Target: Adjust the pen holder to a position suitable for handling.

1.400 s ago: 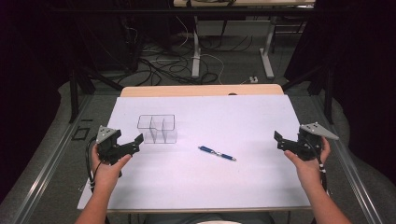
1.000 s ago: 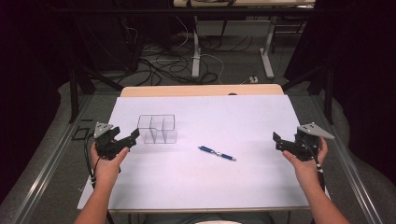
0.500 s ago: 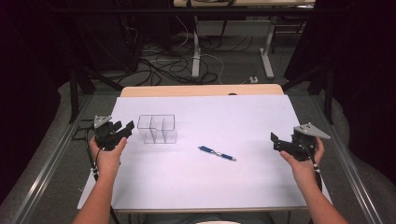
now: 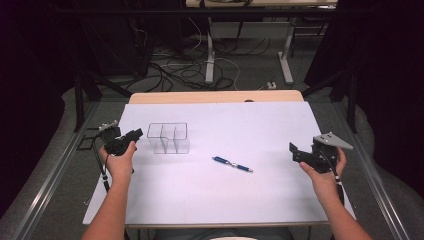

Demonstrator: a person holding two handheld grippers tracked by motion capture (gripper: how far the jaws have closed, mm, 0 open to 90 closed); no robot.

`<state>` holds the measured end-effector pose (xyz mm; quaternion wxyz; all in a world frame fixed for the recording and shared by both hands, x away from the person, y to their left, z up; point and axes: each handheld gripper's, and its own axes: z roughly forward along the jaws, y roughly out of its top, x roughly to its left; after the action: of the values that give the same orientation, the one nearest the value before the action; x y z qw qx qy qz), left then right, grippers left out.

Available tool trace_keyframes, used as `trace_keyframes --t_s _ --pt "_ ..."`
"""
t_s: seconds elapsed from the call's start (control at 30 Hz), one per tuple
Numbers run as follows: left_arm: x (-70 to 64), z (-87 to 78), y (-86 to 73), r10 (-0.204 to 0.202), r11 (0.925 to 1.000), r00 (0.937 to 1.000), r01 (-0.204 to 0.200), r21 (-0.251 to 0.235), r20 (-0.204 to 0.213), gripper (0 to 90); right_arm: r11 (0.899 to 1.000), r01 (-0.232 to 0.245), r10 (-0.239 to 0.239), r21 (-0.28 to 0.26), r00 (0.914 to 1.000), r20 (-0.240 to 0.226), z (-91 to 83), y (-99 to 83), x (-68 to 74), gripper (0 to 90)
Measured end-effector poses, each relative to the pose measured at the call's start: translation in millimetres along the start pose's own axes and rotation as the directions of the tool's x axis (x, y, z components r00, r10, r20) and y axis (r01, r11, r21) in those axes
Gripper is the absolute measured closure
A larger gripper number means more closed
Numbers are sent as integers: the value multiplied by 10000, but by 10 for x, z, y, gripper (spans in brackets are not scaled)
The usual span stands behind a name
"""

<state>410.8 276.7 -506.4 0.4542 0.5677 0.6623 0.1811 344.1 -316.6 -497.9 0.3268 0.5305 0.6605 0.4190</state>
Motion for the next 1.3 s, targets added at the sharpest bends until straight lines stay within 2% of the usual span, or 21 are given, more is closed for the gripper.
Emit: trace_keyframes --t_s 0.03,0.1,0.23,0.27,0.43,0.5,0.53,0.57,0.63,0.67,0.73,0.83,0.9,0.97,1.17,1.3 --pt "24 2 4 21 9997 10000 -22 225 13 694 10000 -55 55 -67 10000 -39 8 -6 0 122" --pt "45 32 -7 -193 9995 9998 191 270 92 728 10000 -92 92 -12 10000 -36 8 -9 -1 125" --pt "47 68 -31 -132 9979 9997 119 632 199 785 9997 -209 209 89 9998 -25 8 -12 7 132" --pt "50 75 -33 36 9974 9998 -51 721 207 785 9997 -209 209 89 9998 -25 8 -12 7 132" --pt "-8 135 -74 294 9943 9990 -328 1017 349 846 9999 -100 101 54 9999 -75 21 -18 11 135" --pt "-38 144 -84 541 9912 9980 -577 1191 329 861 10000 -93 94 35 9999 -128 24 -20 12 139" --pt "-46 150 -90 722 9901 9969 -755 1182 321 873 10000 -82 82 33 9999 -140 25 -21 11 141" --pt "-64 160 -104 658 9915 9973 -691 1100 333 877 10000 -95 95 31 9999 -139 27 -22 9 142" --pt "-77 159 -111 767 9881 9964 -809 1309 367 884 9998 -182 183 109 9998 -119 25 -22 12 142" --pt "-90 173 -125 664 9903 9969 -709 1197 412 884 9998 -182 183 109 9998 -119 25 -22 12 142" --pt "-94 159 -120 752 9870 9965 -796 1397 365 893 9997 -210 212 95 9997 -132 24 -22 10 143" --pt "-121 163 -138 610 9881 9972 -665 1389 438 899 9997 -223 224 39 9997 -114 23 -22 10 143" --pt "-121 163 -140 662 9883 9971 -707 1352 379 899 9997 -220 221 40 9997 -119 25 -23 8 143" --pt "-117 162 -143 590 9885 9976 -636 1371 376 900 9997 -165 167 182 9998 -111 18 -20 3 143" --pt "-139 168 -158 458 9900 9981 -510 1314 420 900 10000 -76 76 31 9998 -203 37 -21 1 144" --pt "-183 175 -161 614 9888 9970 -671 1335 464 900 9999 -117 118 24 9998 -155 40 -22 9 144"
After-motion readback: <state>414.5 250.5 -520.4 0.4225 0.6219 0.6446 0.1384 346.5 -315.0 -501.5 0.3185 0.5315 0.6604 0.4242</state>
